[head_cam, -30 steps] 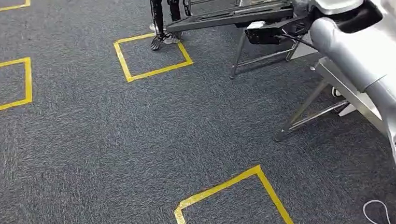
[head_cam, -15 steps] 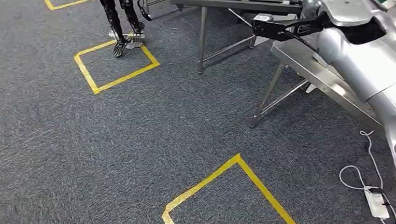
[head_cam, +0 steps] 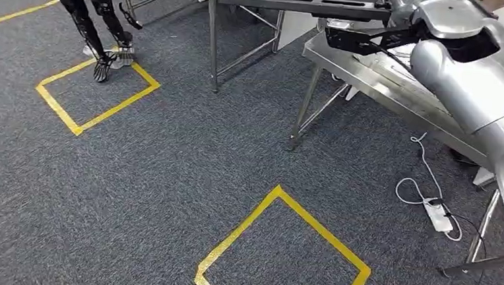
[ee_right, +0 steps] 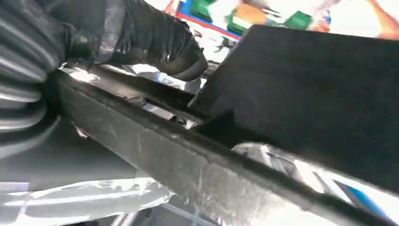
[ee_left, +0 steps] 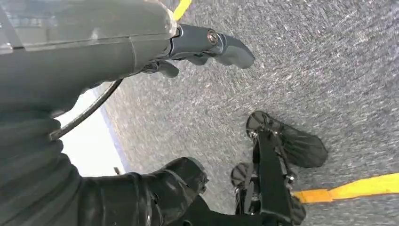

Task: Take the parts from the cabinet and place them on the table.

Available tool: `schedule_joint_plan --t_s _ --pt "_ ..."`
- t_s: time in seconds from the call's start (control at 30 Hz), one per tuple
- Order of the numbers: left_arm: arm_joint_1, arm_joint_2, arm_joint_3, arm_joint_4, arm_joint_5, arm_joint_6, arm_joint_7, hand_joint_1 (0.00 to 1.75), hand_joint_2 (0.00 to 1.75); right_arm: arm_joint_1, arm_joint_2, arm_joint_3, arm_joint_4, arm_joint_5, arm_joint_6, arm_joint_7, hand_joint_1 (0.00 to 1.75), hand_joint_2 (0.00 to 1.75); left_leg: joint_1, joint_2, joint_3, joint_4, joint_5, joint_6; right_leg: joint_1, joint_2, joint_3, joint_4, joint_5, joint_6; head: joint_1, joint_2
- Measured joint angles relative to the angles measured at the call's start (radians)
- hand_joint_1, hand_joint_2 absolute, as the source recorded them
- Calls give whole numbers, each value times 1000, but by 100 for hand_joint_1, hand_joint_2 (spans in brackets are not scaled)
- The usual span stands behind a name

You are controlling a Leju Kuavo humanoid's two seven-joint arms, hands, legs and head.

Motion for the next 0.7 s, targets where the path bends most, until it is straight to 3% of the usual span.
schedule_joint_plan --t_s 0.07,0.1,0.13,0.17,0.27,0.3,0.33,0.37,0.4,0.47,0.5,0.53,0.6,0.63,0.67,0.7 --pt "-1 0 2 0 -1 0 -2 0 175 4 -6 -3 -2 0 0 0 175 175 -3 28 5 0 -5 0 3 -8 65 -131 81 -8 0 0" --pt "-1 0 2 0 -3 0 -3 0 175 4 -9 -8 -4 2 0 0 175 175 -4 40 10 -1 -9 -1 9 -25 116 -227 124 -17 0 0" --pt "-1 -1 2 0 -3 0 -4 0 175 3 -9 -13 -7 3 0 0 175 175 -5 49 14 -2 -13 -2 22 -72 146 -294 131 -27 0 0" --pt "-1 -5 3 0 -5 0 -5 0 175 3 -9 -19 -11 6 0 0 175 175 -14 60 14 -1 -15 -6 39 -105 154 -300 125 -37 0 0" --pt "-6 -5 4 0 -9 -1 -8 0 175 4 -14 -27 -13 14 2 -5 175 175 -13 94 27 -11 -20 -14 41 -65 152 -306 127 -46 0 0" --pt "-8 -5 4 0 -10 -1 -9 0 175 5 -19 -28 -14 14 4 -8 175 175 -21 103 30 -11 -29 -22 33 -51 169 -324 135 -55 -1 0" --pt "-7 -4 4 0 -10 -2 -10 0 175 8 -18 -31 -18 15 5 -8 175 175 -17 74 31 3 -43 -26 27 -41 178 -337 138 -56 -2 0" --pt "-6 -4 4 0 -10 -2 -11 0 175 8 -19 -34 -18 16 5 -10 175 175 -17 28 10 48 -69 -25 23 -32 182 -341 139 -61 -2 0" --pt "-5 -4 4 0 -10 -3 -11 0 175 7 -17 -34 -17 18 6 -11 175 175 -17 2 -27 121 -101 -26 23 -23 181 -340 140 -64 -1 0" --pt "0 -3 5 0 -11 -3 -10 0 175 15 -10 -34 -16 21 7 -11 175 175 -15 -14 -104 268 -147 -27 23 10 180 -335 138 -68 -2 0" --pt "0 -3 5 0 -11 -3 -10 0 175 18 -10 -34 -16 22 8 -13 175 175 -14 -14 -124 291 -138 -29 22 27 179 -330 137 -69 -2 0" --pt "0 -3 5 0 -11 -3 -9 0 175 22 -10 -34 -16 25 8 -18 175 175 -11 -15 -119 264 -104 -30 20 44 178 -324 134 -67 -2 0" --pt "-1 -2 5 0 -12 -2 -8 0 175 22 -9 -34 -16 32 8 -21 175 175 -4 -31 -59 112 -4 -34 14 74 174 -303 122 -60 -2 0" --pt "0 -1 5 0 -12 -2 -8 0 175 21 -8 -34 -16 33 8 -21 175 175 2 -65 -34 45 12 -34 10 85 170 -290 114 -53 -2 0" --pt "0 -2 5 0 -12 -2 -7 0 175 19 -8 -34 -14 33 8 -21 175 175 5 -112 -26 40 -3 -36 12 98 156 -278 110 -46 -2 0" --pt "-1 -2 5 0 -12 -2 -7 0 175 19 -5 -34 -13 33 8 -20 175 175 3 -106 -27 40 -3 -28 8 111 148 -272 112 -42 -2 0"
